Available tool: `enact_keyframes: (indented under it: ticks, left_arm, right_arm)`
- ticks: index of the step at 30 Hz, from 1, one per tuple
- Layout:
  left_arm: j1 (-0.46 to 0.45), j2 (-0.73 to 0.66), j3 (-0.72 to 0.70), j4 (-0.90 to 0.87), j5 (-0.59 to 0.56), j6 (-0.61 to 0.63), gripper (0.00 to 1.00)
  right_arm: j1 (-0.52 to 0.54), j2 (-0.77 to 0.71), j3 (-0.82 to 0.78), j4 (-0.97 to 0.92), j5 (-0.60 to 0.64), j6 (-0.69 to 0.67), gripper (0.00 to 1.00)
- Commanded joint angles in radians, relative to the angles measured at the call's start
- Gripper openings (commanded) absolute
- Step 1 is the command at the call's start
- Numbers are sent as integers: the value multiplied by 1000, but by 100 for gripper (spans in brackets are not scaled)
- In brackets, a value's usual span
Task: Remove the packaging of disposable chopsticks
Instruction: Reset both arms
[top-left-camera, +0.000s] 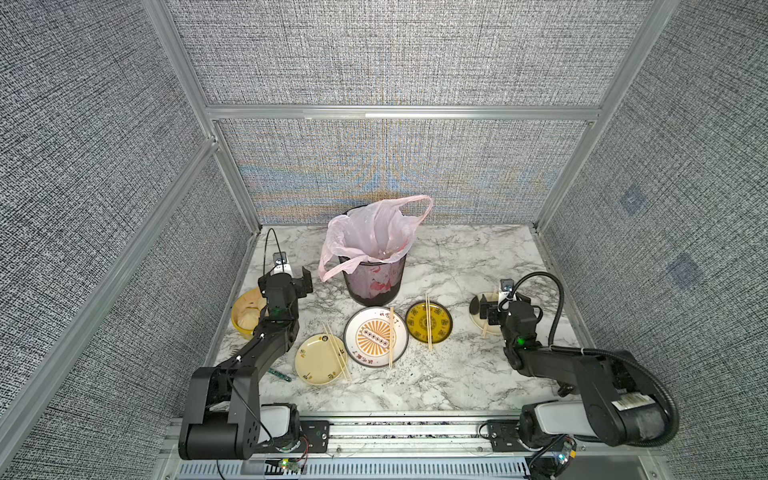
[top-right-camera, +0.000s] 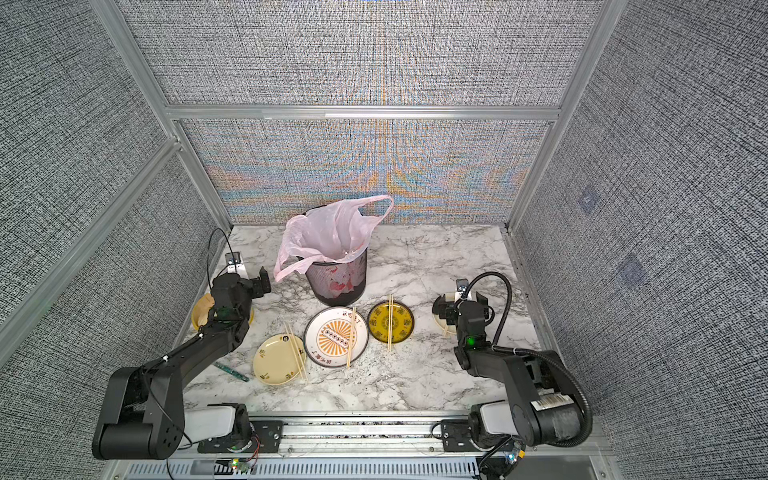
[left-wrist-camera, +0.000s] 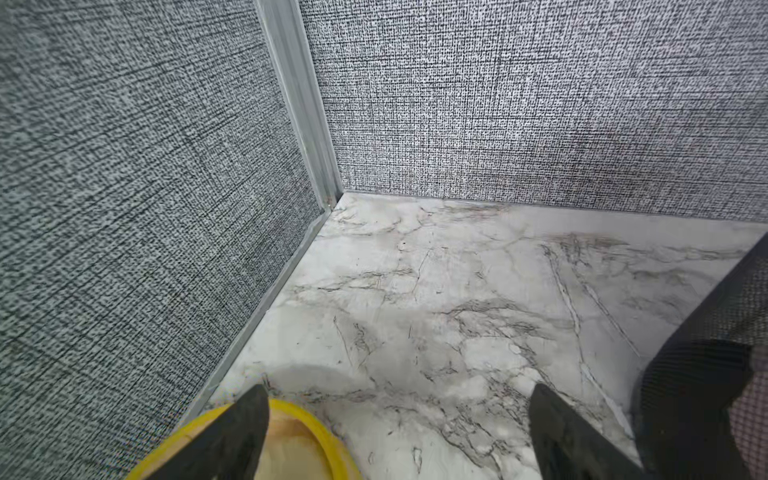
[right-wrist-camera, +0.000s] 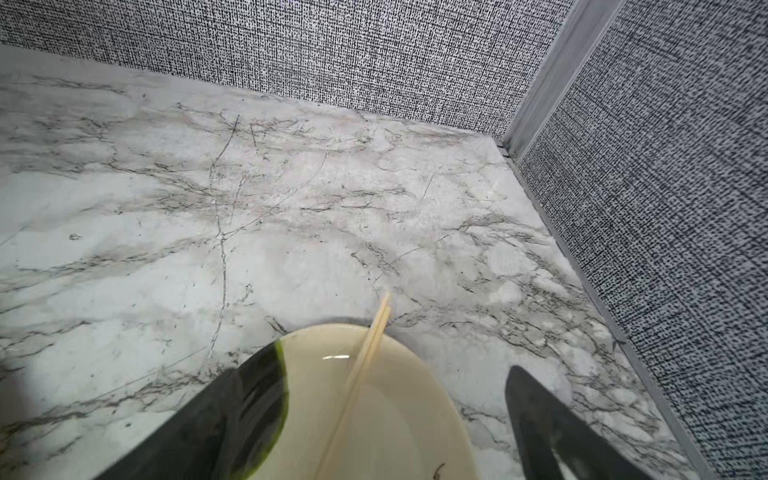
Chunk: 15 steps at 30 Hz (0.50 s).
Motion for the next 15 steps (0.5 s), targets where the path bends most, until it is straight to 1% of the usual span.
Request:
enact_keyframes:
  ticks: [1, 3, 4, 6, 7, 8, 9, 10, 11, 12, 13, 14, 15]
  left_arm:
    - [27, 24, -7, 65, 210, 5, 97]
    - [28, 60, -19, 135, 226, 20, 99]
    - [28, 85, -18, 157, 222, 31, 100]
    - [29, 149, 2, 172, 220, 35, 100]
    - [28, 163, 6, 181, 238, 42, 98]
    - [28, 152, -2, 192, 272, 65, 95]
    - [28, 119, -17, 189, 323, 137, 94]
    - [25, 76, -27, 173, 339, 148, 94]
    - [26, 19, -13, 78, 343, 133, 95]
    - [25, -38, 23, -94, 314, 128, 95]
    - [25, -61, 32, -162, 276, 135, 95]
    - [26, -76, 9, -156, 254, 121, 95]
    - [26, -81, -12, -146, 211, 39, 95]
  right_arm:
    - [-4, 80, 13, 123, 0, 23, 99]
    - [-5, 154, 29, 193, 17, 18, 99]
    - [-5, 146, 33, 161, 22, 25, 99]
    - [-15, 108, 72, 29, 15, 48, 99]
    - [-21, 112, 76, 32, 9, 52, 99]
    - [-24, 123, 77, 47, 18, 56, 99]
    - [-25, 131, 78, 58, 22, 56, 99]
    - [-25, 136, 78, 65, 26, 56, 99]
    - [-26, 137, 80, 61, 26, 58, 99]
    - [-28, 134, 83, 52, 26, 62, 99]
    - [-29, 134, 82, 54, 26, 61, 99]
    - [-29, 135, 80, 60, 26, 61, 99]
    - [-29, 135, 79, 62, 28, 60, 99]
